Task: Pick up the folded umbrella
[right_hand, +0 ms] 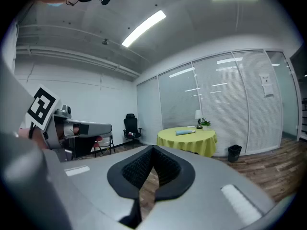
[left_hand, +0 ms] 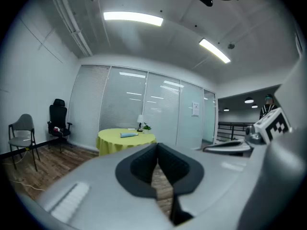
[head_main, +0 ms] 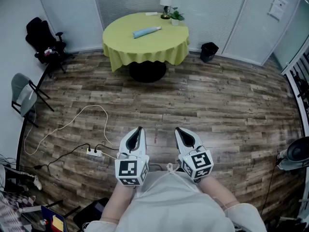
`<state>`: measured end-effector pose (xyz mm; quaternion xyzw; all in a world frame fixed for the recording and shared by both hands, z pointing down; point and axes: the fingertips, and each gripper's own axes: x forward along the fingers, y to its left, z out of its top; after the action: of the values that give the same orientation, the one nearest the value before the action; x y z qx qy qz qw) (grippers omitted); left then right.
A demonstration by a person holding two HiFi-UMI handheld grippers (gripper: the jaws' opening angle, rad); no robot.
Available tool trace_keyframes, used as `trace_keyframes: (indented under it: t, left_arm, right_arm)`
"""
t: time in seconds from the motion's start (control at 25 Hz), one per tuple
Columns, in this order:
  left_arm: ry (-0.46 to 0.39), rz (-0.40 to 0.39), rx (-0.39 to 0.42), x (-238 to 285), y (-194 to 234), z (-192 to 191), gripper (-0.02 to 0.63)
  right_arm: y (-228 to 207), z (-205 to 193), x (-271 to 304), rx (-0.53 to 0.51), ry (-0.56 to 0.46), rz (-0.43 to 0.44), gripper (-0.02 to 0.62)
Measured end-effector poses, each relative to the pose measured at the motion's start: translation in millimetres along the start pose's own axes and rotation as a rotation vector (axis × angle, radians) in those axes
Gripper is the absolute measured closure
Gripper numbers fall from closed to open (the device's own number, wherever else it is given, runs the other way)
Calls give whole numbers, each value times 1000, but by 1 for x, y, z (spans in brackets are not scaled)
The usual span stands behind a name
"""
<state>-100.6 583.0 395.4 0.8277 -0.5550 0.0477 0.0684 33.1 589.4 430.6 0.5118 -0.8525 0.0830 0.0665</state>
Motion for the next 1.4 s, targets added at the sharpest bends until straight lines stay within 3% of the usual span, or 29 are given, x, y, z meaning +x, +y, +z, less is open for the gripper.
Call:
trace_keyframes:
  t: [0.56,0.92,1.16,1.4]
  left_arm:
    - [20,5,-32,11,18,-12,600]
    - [57,17,-69,33,31,-24,600]
    - [71,77,-87,86,49,-27,600]
    - [92,143,-93,173,56,-18,600]
  right_arm:
    - [-2,-7,19,58,1,-13,597]
    - [0,-28,51,81,75,26,597]
    - [-38,-29,101,85,90,70,597]
    - [-113,-11,167,95,103,114,597]
